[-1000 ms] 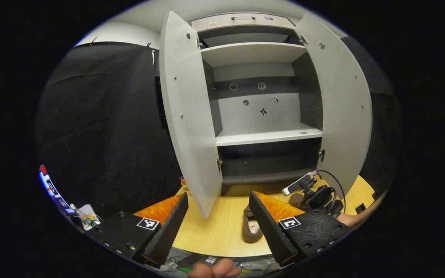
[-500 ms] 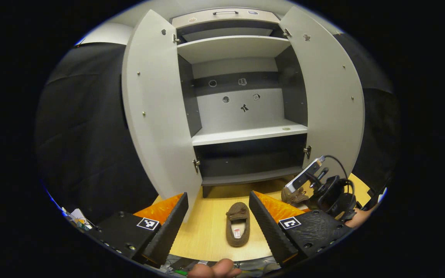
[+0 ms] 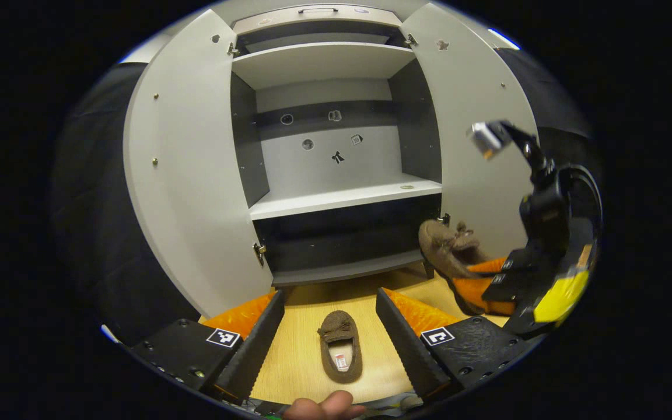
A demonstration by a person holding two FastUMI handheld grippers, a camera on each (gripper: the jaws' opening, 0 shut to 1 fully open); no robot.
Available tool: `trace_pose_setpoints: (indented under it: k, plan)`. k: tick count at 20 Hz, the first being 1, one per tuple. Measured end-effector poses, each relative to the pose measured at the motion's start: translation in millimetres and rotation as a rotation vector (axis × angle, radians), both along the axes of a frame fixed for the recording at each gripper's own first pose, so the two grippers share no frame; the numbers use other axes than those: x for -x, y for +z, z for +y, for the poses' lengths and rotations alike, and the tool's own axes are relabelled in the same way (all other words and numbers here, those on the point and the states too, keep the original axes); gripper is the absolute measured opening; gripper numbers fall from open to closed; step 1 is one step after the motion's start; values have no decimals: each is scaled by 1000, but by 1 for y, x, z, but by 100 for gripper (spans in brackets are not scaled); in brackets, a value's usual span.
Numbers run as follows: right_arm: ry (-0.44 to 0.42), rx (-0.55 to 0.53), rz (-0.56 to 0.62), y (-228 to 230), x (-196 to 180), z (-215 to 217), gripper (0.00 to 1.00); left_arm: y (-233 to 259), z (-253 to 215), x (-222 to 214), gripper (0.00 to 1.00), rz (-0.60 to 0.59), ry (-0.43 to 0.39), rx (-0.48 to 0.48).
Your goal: Grab one shoe with the right hand and put it into the shoe cabinet, grab the other shoe with the left hand and put it into the shoe cabinet; then close the right door with the right hand and the left door with the left hand.
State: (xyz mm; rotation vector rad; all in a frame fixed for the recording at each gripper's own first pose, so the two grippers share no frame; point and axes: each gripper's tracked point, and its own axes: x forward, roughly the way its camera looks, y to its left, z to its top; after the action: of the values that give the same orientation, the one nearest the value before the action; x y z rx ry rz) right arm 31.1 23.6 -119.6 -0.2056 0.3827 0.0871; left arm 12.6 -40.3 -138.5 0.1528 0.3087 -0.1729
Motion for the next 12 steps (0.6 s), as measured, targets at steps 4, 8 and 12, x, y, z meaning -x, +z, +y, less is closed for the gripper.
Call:
trace_pose_setpoints:
  k: [4,8,12]
  plan:
    - [-20,-56,-88,69,-12,19,5,5,14,-19,96,-47,-38,3]
    - [-31,-49,-151,125,-49,26,6,11,21,-28,97,-74,-43,31]
    - [-80,-38,-155,162,-112,17,6,4,32,-22,97,-71,-26,42]
